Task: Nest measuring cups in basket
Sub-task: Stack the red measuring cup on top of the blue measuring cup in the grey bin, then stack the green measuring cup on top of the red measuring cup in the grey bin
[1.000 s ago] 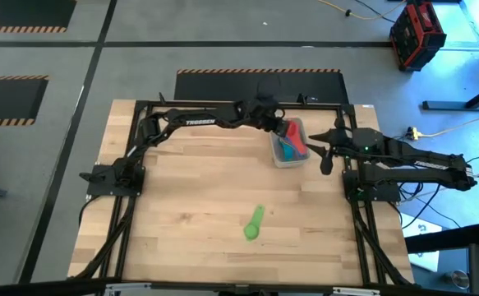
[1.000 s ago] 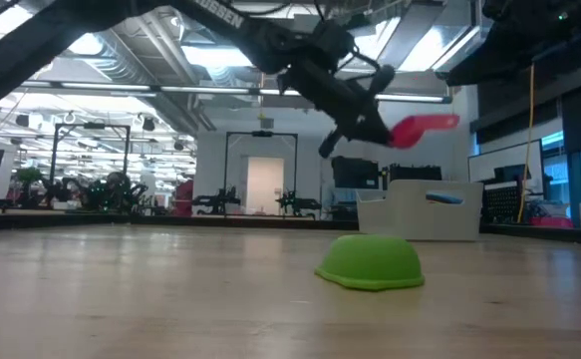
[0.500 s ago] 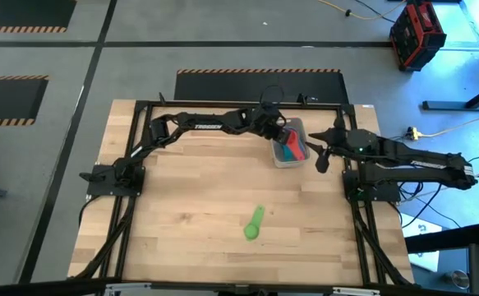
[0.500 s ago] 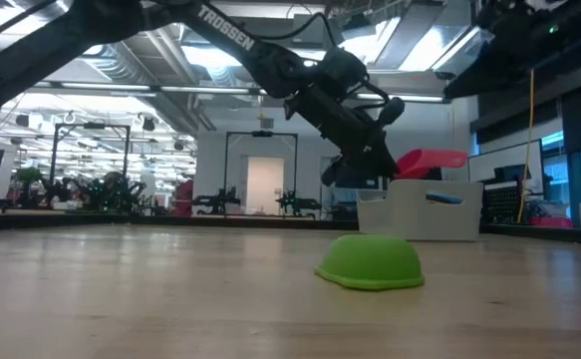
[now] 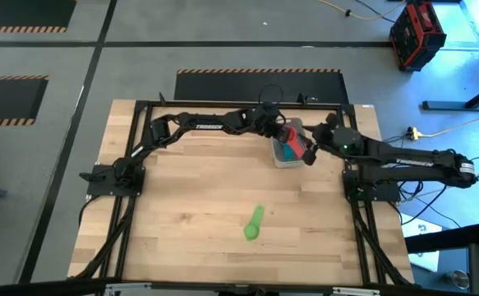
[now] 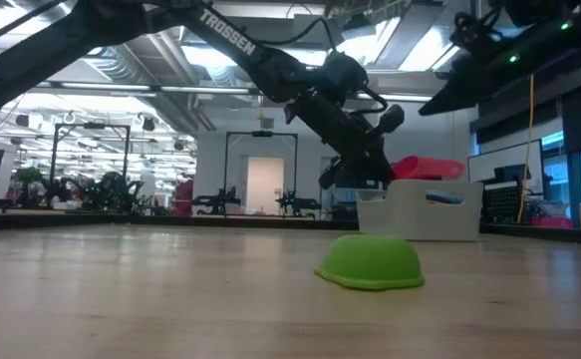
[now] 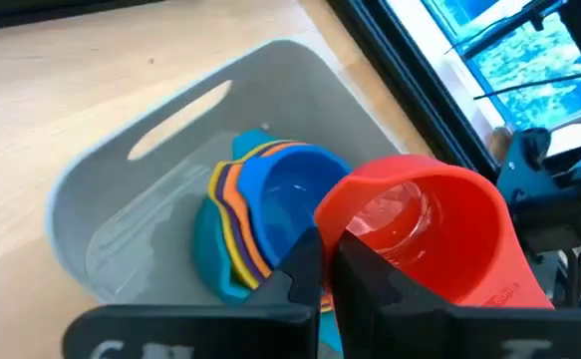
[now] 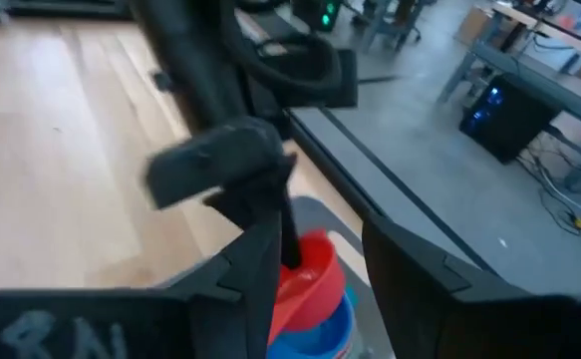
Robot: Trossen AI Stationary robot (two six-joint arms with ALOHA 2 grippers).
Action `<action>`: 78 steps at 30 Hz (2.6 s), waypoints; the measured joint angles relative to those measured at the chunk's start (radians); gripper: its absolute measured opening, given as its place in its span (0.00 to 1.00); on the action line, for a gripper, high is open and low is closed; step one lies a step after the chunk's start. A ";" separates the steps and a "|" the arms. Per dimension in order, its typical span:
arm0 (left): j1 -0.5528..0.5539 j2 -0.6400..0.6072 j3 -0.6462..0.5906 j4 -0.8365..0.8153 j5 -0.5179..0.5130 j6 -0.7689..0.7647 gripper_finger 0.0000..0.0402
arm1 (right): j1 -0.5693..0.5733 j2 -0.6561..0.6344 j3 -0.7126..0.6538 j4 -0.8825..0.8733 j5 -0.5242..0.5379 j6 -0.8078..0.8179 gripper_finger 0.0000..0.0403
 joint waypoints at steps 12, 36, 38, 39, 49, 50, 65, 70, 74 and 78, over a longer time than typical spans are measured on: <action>-0.006 0.000 0.000 0.011 -0.018 0.000 0.03 | -0.117 0.190 0.000 0.046 -0.080 -0.006 0.37; -0.018 -0.001 0.000 0.013 -0.096 0.087 0.12 | -0.189 0.277 0.000 0.040 -0.077 -0.002 0.37; -0.020 -0.001 0.000 0.013 -0.096 0.105 0.14 | -0.189 0.277 0.000 0.040 -0.077 -0.002 0.37; -0.020 -0.001 0.000 0.012 -0.096 0.115 0.15 | -0.189 0.277 0.000 0.040 -0.077 -0.002 0.37; -0.017 -0.001 0.000 0.013 -0.096 0.124 0.29 | -0.189 0.277 0.000 0.038 -0.095 0.013 0.37; -0.016 -0.001 0.000 0.014 -0.096 0.133 0.29 | -0.189 0.277 0.000 0.036 -0.111 0.025 0.37; 0.006 -0.140 0.000 -0.095 0.270 0.412 0.29 | -0.180 0.224 0.000 0.024 -0.212 0.000 0.37; -0.038 -0.245 0.000 -0.300 0.283 0.526 0.29 | -0.148 0.142 0.000 0.035 -0.320 0.059 0.37; -0.107 -0.327 0.000 -0.438 0.238 0.603 0.29 | -0.113 0.091 0.000 0.045 -0.513 0.134 0.37; -0.200 -0.388 0.001 -0.547 0.196 0.612 0.29 | -0.058 0.076 0.001 0.077 -0.676 0.181 0.37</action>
